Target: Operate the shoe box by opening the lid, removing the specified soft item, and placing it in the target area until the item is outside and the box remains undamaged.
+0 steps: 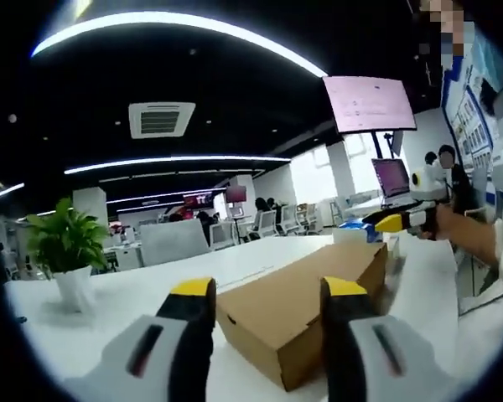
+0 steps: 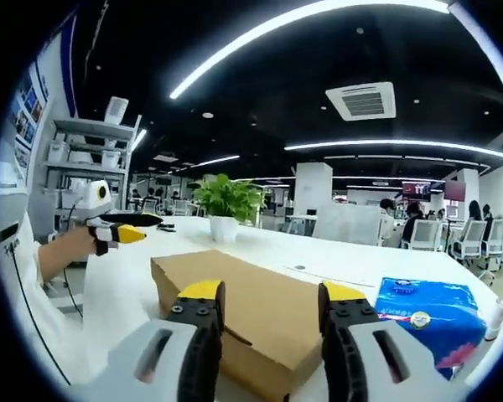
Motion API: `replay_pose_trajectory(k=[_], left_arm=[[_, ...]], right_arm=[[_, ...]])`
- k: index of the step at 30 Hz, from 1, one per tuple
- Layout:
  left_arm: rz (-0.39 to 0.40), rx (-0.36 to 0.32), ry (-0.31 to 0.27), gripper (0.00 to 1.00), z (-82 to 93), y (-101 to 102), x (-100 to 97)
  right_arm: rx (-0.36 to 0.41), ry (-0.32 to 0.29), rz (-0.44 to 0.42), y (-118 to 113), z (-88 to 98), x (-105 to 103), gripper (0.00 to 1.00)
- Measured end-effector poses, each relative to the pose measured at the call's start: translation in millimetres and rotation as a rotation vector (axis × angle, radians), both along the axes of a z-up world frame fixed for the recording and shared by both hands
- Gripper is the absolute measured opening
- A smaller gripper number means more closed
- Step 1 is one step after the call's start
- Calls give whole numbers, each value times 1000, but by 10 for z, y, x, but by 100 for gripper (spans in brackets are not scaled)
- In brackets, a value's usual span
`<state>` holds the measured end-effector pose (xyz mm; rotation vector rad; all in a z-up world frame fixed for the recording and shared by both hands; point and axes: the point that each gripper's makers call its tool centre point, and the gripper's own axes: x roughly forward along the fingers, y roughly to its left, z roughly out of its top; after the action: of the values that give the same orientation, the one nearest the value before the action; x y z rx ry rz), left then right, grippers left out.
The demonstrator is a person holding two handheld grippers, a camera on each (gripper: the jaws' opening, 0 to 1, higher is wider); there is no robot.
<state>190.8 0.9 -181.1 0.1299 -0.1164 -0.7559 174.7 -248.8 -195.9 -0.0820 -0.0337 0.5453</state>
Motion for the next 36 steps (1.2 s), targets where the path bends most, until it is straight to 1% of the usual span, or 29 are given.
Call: replay_pose_trajectory(k=[1, 2, 3, 4, 6, 7, 8, 9, 10, 11, 12, 15, 16, 18, 19, 20, 21, 22, 24, 27, 28, 30, 32, 36], left_arm=[[6, 5, 5, 52, 6, 4, 12], [39, 42, 9, 52, 19, 62, 60], [64, 63, -12, 49, 53, 104, 91], [66, 58, -16, 48, 71, 105, 95], [37, 8, -13, 50, 153, 89, 75], [18, -7, 0, 51, 150, 67, 60], [13, 6, 9, 51, 120, 64, 57], [17, 30, 13, 48, 77, 68, 54], [24, 44, 13, 47, 57, 76, 56], [43, 67, 8, 49, 31, 104, 69], [48, 66, 6, 53, 12, 120, 69], [45, 13, 41, 61, 8, 197, 76], [44, 12, 48, 60, 2, 224, 79], [81, 3, 46, 61, 10, 339, 125], [88, 7, 48, 61, 3, 368, 137], [98, 14, 51, 62, -5, 401, 150], [113, 22, 41, 64, -1, 445, 164], [122, 22, 34, 65, 9, 470, 175], [125, 33, 40, 64, 2, 499, 186], [142, 38, 32, 64, 17, 550, 224], [142, 27, 39, 64, 13, 553, 230], [115, -30, 64, 64, -7, 484, 199], [112, -23, 63, 64, -44, 462, 197], [103, 23, 39, 65, -90, 395, 195]], right_arm=[[-5, -12, -5, 6, 9, 5, 45], [-22, -22, 2, 22, 29, 2, 45], [-28, -33, 0, 27, 57, 6, 45], [-27, -46, 4, 29, 106, 7, 46], [-13, -53, 17, 36, 189, 13, 54], [-14, -54, 23, 41, 213, 11, 59], [-16, -65, 21, 38, 255, 9, 60], [-16, -73, 18, 30, 288, 9, 60], [-11, -74, 19, 26, 305, 9, 59], [13, -77, 24, 23, 343, 9, 60], [26, -87, 31, 13, 383, 35, 62], [19, -71, 35, 15, 372, 104, 68], [5, -73, 39, 25, 359, 114, 70], [-2, -60, 90, 105, 309, 100, 73], [3, -43, 93, 117, 284, 106, 73], [-13, -43, 78, 108, 265, 125, 73], [-35, -59, 50, 67, 265, 153, 73], [-37, -67, 40, 46, 281, 162, 72], [-25, -62, 40, 24, 303, 175, 70], [-10, -70, 35, -16, 349, 192, 70], [-15, -71, 32, -22, 343, 195, 70], [-29, -74, 23, -19, 304, 191, 71], [-37, -74, 21, 12, 248, 169, 71], [4, -78, 25, 33, 234, 127, 71]])
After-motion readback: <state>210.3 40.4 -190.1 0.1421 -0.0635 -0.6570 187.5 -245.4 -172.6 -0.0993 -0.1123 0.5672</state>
